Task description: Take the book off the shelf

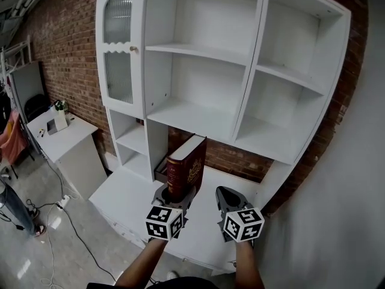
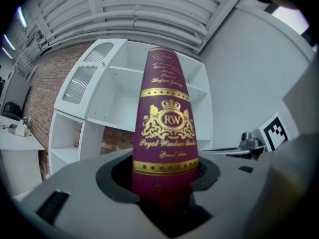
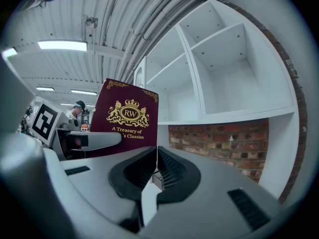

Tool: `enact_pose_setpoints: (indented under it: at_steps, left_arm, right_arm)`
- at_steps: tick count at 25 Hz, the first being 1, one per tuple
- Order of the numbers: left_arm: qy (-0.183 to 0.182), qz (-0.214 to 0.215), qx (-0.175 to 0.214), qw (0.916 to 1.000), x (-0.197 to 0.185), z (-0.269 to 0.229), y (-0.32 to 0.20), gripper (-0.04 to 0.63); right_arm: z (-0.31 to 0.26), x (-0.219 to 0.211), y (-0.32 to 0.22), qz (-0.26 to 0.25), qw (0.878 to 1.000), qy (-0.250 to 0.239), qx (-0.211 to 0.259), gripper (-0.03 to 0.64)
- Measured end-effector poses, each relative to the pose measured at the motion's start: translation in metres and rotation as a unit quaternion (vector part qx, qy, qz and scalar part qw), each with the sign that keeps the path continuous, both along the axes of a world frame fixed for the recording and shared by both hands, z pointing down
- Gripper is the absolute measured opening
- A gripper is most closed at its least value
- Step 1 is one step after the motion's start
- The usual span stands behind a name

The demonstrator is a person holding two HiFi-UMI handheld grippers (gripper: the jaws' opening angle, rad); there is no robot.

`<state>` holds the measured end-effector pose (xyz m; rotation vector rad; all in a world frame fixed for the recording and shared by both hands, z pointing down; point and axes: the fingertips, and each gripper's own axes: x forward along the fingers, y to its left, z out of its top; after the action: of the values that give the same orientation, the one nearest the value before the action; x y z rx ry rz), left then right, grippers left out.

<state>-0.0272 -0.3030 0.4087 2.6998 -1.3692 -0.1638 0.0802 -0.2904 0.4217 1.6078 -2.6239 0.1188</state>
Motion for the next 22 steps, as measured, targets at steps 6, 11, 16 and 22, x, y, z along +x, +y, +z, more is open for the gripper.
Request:
enact_pose_setpoints:
  at_steps: [6,11,16,22]
  left_arm:
    - [-0.009,0.001,-0.008,0.9999,0.013,0.007,0.026,0.242]
    - [-0.012,0.009,-0.004,0.9999,0.025,0.007,0.052,0.242]
    - [-0.014,0.009,-0.006,0.9998,0.03,0.011,0.077,0.242]
    - [-0.017,0.009,-0.01,0.9998,0.035,0.015,0.1,0.242]
  right_arm:
    - [0.007,0.014,0.026,0.005,1.0,-0.005,-0.004,0.02]
    - [0.009,0.024,0.049,0.007,1.0,-0.011,-0.005,0.02]
    - [0.011,0.027,0.072,0.005,1.0,-0.018,-0.006,0.02]
    - [0.015,0.03,0.095,0.001,1.0,-0.023,-0.008,0.02]
